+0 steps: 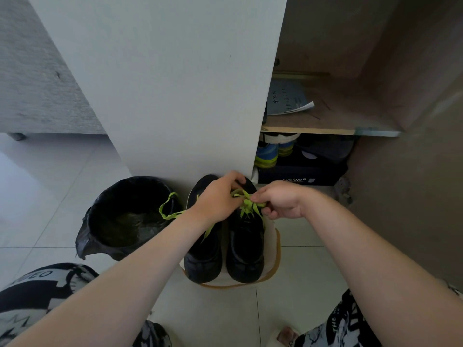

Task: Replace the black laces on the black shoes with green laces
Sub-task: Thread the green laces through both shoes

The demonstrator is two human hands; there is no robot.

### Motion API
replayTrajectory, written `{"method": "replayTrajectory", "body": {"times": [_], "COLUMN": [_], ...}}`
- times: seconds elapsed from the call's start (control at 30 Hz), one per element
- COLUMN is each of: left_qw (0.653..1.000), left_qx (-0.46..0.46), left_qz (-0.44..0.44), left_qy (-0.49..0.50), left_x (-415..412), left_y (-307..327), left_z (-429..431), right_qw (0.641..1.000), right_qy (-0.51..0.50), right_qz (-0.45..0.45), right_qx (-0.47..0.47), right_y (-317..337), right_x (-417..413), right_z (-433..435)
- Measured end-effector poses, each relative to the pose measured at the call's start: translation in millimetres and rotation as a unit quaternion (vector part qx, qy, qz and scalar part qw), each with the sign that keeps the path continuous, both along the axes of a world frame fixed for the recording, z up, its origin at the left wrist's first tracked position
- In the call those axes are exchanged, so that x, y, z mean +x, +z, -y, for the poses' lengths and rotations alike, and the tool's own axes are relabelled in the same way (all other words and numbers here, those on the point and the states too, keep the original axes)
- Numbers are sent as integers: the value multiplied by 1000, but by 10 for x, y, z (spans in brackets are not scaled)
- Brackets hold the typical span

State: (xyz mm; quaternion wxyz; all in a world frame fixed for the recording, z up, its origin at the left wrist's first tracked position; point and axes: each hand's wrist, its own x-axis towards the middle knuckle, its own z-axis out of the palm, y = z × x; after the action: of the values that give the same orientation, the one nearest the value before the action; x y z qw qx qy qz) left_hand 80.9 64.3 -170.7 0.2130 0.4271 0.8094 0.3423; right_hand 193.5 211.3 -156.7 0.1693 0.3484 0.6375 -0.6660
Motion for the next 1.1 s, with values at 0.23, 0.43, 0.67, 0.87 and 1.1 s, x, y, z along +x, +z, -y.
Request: {"method": "replayTrajectory", "body": {"times": [0.23,0.43,0.67,0.87,1.1], "left_qw": [989,970,948,965,982], "left_qx": [68,-57,-229,-201,-166], "left_qz": [-106,-223,-206,-139,50], "left_qy": [-74,-78,-87,-92,-75], "left_x": [17,-99,-292,-241,-1], "left_y": [65,122,165,108,168], "left_z": [48,82,281,292,198], "right_qw": [999,998,978,949,931], "right_qy": [-15,-1,42,60,174], "right_qz": [-22,-28,52,11,35], "right_qx": [-41,-53,200,309,318], "right_y": [-49,-60,-233,-164,-54], "right_x": [-11,39,213,185,153], "right_z": [8,-75,-269,-208,50]}}
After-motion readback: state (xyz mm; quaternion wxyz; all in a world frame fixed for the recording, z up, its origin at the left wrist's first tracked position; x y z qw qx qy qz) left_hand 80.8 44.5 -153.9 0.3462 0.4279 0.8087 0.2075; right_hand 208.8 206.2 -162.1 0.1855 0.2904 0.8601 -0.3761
